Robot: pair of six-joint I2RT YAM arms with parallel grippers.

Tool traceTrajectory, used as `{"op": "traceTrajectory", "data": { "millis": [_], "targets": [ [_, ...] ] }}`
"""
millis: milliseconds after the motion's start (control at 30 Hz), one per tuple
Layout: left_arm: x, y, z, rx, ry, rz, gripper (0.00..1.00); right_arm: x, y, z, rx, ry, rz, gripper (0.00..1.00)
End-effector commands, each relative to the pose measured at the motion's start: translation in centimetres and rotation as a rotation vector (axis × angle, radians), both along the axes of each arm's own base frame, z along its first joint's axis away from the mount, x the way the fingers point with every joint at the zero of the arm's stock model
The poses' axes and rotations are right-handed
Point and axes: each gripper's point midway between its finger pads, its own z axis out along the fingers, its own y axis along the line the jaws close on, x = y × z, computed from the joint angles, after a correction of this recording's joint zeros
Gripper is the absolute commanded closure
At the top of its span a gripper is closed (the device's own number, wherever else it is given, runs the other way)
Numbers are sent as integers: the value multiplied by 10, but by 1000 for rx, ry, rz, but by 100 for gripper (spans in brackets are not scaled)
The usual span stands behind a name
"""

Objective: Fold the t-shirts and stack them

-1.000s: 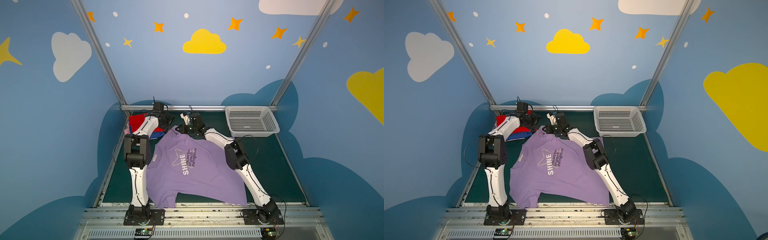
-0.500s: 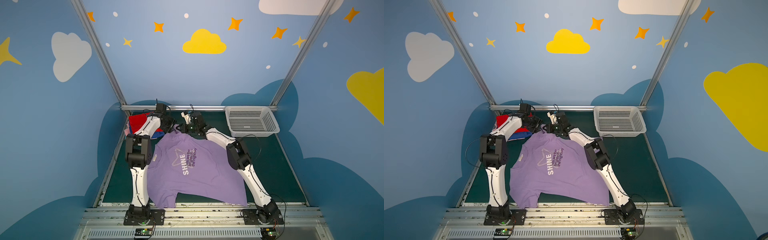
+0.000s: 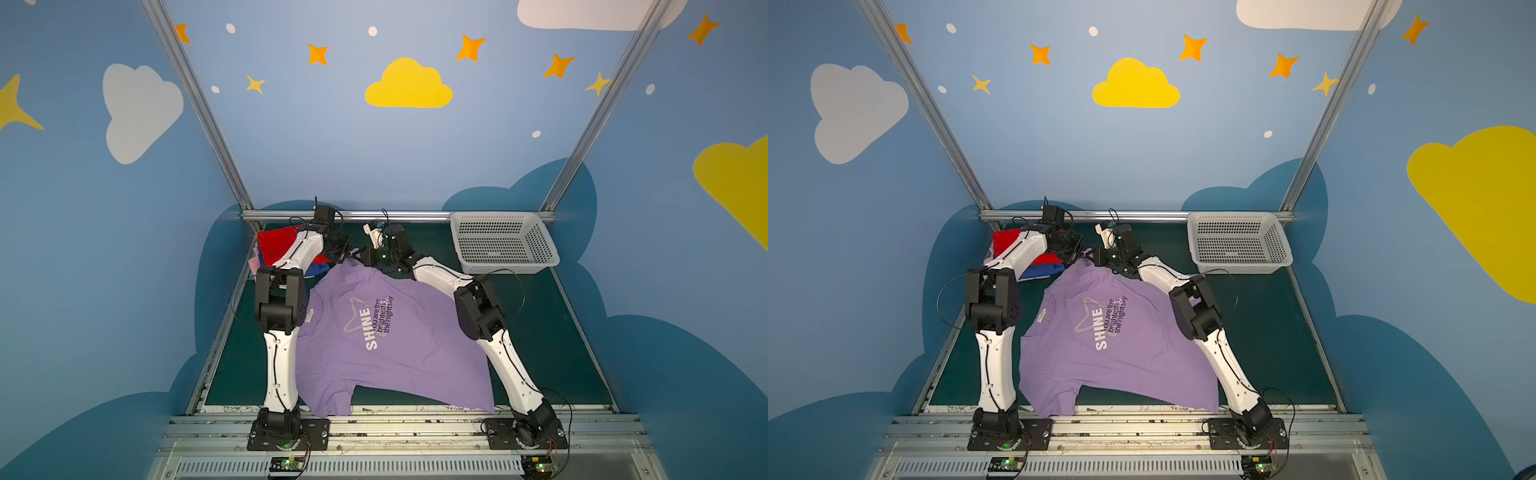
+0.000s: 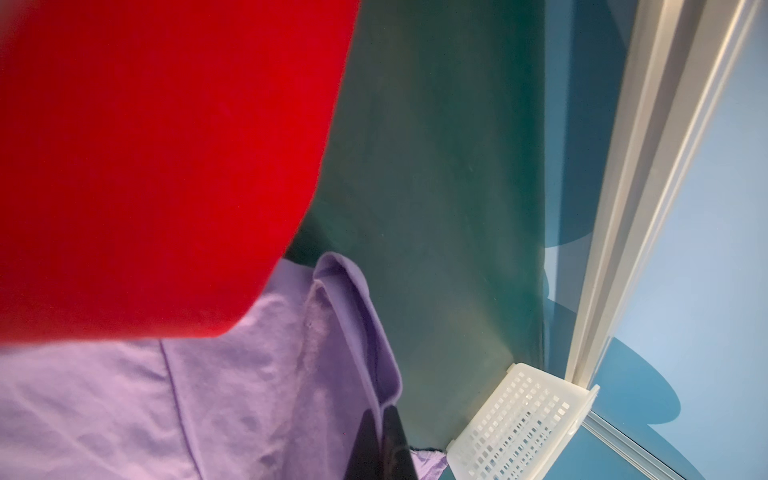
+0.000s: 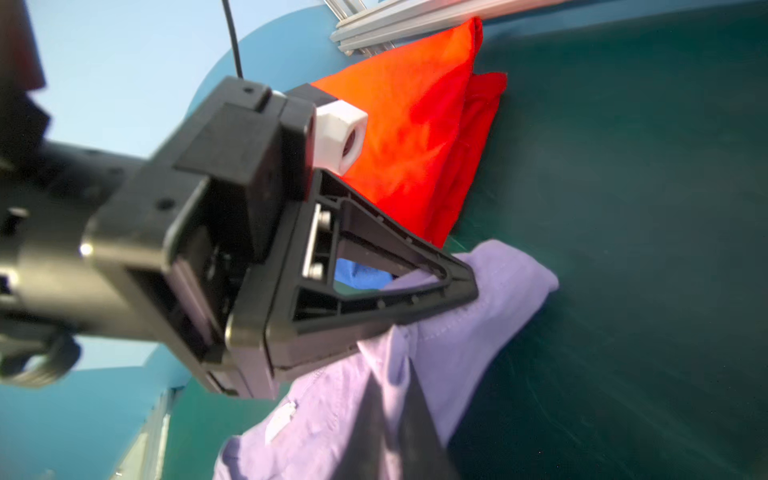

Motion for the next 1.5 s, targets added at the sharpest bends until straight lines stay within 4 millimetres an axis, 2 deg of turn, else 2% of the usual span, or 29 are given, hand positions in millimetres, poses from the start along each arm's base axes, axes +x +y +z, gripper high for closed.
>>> {"op": "traceTrajectory", "data": {
  "millis": [0, 100, 200, 300, 367, 500, 600, 733, 900, 1133, 1300, 1367, 1467],
  "targets": [
    [-4, 2, 2, 35, 12, -13, 96, 1, -20, 40, 7, -18, -27, 54],
    [-7, 4, 5, 54, 9, -23, 96, 7, -70, 54, -37, 16, -152, 45],
    [-9, 5, 9, 65, 3, -32, 96, 4, -146, 41, -165, 73, -321, 46],
    [-10, 6, 11, 79, -4, -40, 96, -12, -224, 18, -298, 168, -487, 49],
    [-11, 4, 10, 81, -4, -49, 96, -30, -264, 1, -374, 242, -563, 51],
    [-14, 1, 6, 74, 1, -60, 96, -65, -329, -42, -563, 411, -688, 51],
    [-17, 0, 5, 84, 11, -78, 96, -80, -365, -65, -663, 499, -741, 48],
    [-21, 1, 3, 93, 19, -89, 96, -80, -390, -88, -676, 543, -800, 42],
    [-26, 2, 5, 94, 15, -89, 96, -64, -406, -104, -727, 549, -849, 38],
    [-28, 3, 6, 103, 12, -93, 96, -35, -416, -107, -796, 464, -877, 39],
    [-28, 2, 3, 101, 15, -99, 96, -23, -415, -99, -800, 424, -876, 39],
    [-29, 1, 2, 99, 18, -98, 96, -21, -411, -99, -796, 424, -870, 42],
    [-30, 1, 0, 96, 21, -95, 96, -23, -399, -104, -784, 431, -846, 59]
  ]
}}
